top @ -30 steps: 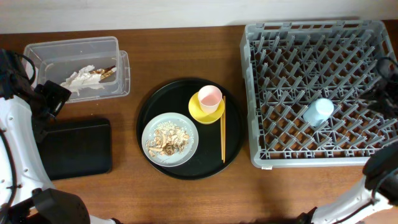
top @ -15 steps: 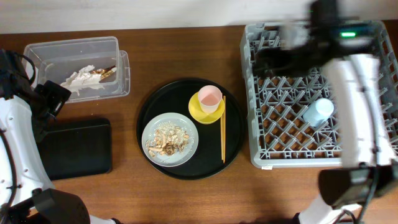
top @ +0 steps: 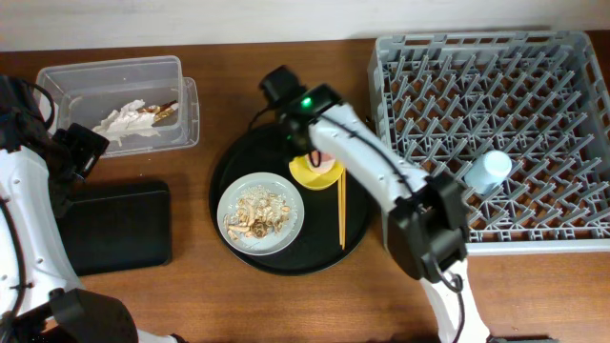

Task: Sort waste into correct bins and load items into the dishwasher rack
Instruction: 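Move the right gripper back to the pink cup on the yellow bowl, then grasp the pink cup and carry it to the rack, then move the right gripper back over the yellow bowl on the round tray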

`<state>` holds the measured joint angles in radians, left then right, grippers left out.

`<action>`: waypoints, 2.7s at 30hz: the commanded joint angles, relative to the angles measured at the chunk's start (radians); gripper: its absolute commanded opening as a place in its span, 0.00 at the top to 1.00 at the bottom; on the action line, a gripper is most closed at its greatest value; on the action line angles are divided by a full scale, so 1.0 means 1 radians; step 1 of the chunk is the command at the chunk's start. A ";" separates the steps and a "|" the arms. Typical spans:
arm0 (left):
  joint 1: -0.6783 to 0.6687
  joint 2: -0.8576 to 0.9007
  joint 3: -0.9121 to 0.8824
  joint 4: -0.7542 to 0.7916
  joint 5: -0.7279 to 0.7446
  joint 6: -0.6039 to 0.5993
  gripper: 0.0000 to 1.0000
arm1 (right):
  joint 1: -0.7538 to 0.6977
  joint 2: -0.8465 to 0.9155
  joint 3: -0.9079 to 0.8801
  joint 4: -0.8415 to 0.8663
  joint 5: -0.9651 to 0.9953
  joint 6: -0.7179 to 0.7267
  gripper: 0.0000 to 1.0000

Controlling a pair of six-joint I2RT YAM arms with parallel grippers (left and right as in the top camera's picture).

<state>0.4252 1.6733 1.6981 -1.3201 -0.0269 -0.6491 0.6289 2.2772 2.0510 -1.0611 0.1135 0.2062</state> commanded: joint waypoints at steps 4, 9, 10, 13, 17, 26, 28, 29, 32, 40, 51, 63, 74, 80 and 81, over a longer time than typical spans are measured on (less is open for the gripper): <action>0.006 -0.017 0.004 0.001 -0.007 -0.010 0.01 | 0.005 0.015 0.006 -0.034 0.108 0.126 0.62; 0.006 -0.017 0.004 0.001 -0.007 -0.010 0.01 | 0.004 0.015 0.002 -0.062 0.108 0.125 0.70; 0.006 -0.017 0.004 0.001 -0.007 -0.010 0.01 | 0.004 0.014 0.003 -0.066 0.108 0.125 0.76; 0.006 -0.017 0.004 0.001 -0.007 -0.010 0.01 | 0.004 0.009 0.024 -0.087 0.108 0.125 0.93; 0.006 -0.017 0.004 0.001 -0.007 -0.010 0.01 | -0.008 -0.005 0.182 -0.223 0.108 0.124 0.96; 0.006 -0.017 0.004 0.001 -0.007 -0.010 0.01 | -0.253 -0.068 0.847 -0.595 0.050 0.053 0.96; 0.006 -0.017 0.004 0.001 -0.007 -0.010 0.01 | -0.388 -0.069 0.946 -0.638 -0.060 -0.033 0.96; 0.006 -0.017 0.004 0.001 -0.007 -0.010 0.01 | -0.447 -0.075 0.950 -0.637 -0.134 -0.058 0.96; 0.006 -0.017 0.004 0.001 -0.007 -0.010 0.01 | -0.668 -0.065 0.904 -0.637 -0.409 -0.111 0.96; 0.006 -0.017 0.004 0.001 -0.007 -0.010 0.01 | -1.069 -0.030 0.520 -0.602 -1.115 -0.489 0.96; 0.006 -0.017 0.004 0.001 -0.007 -0.010 0.01 | -1.151 -0.029 -0.103 -0.106 -1.651 -0.542 0.96; 0.006 -0.017 0.004 0.001 -0.007 -0.010 0.01 | -1.139 -0.015 -0.215 0.212 -1.520 -0.196 0.96; 0.006 -0.017 0.004 0.001 -0.007 -0.010 0.01 | -1.141 0.041 -0.214 0.137 -1.284 -0.066 0.95; 0.006 -0.017 0.004 0.001 -0.007 -0.010 0.01 | -1.159 0.021 -0.158 0.015 -0.984 -0.051 0.86; 0.006 -0.017 0.004 0.001 -0.007 -0.010 0.01 | -1.161 0.015 -0.138 -0.010 -0.945 -0.051 0.84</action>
<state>0.4252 1.6733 1.6981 -1.3201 -0.0269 -0.6491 -0.5240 2.2829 1.8969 -1.0096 -1.1946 0.1349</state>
